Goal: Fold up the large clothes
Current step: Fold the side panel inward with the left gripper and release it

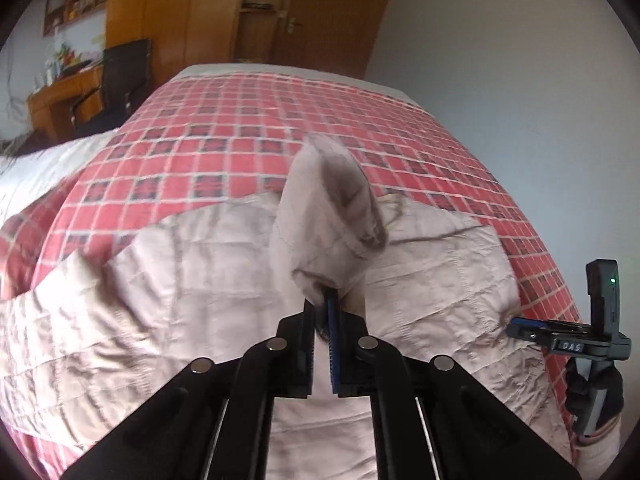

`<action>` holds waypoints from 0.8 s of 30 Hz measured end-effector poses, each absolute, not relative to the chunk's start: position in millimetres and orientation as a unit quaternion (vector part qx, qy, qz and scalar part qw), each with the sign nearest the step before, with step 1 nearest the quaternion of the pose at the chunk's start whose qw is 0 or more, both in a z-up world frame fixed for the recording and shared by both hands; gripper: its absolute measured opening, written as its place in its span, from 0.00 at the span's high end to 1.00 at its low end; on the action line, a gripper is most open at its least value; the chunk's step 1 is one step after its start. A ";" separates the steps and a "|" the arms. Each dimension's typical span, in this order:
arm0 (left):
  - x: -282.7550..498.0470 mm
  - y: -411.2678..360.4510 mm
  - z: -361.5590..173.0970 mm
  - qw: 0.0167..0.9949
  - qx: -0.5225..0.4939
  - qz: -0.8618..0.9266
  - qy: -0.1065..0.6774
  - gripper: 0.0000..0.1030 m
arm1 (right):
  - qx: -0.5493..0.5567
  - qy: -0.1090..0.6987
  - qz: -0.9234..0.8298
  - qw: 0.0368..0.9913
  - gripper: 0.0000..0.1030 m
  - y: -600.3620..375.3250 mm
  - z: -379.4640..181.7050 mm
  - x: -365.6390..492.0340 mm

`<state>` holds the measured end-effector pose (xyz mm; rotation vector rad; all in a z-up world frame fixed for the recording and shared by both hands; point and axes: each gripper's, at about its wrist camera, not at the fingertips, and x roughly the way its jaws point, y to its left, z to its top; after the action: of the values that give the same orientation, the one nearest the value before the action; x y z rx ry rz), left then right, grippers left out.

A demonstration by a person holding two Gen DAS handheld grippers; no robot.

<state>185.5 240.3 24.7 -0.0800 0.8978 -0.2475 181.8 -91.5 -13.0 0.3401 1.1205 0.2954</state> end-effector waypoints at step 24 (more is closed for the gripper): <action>204.0 266.6 -12.2 0.866 -0.077 -0.088 0.487 0.73 | 0.103 0.564 0.164 0.803 0.58 -21.2 -3.1 201.2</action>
<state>204.0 266.6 -12.2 -0.1616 1.0200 -0.1854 201.2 -21.2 -3.1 0.2215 1.2081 0.3521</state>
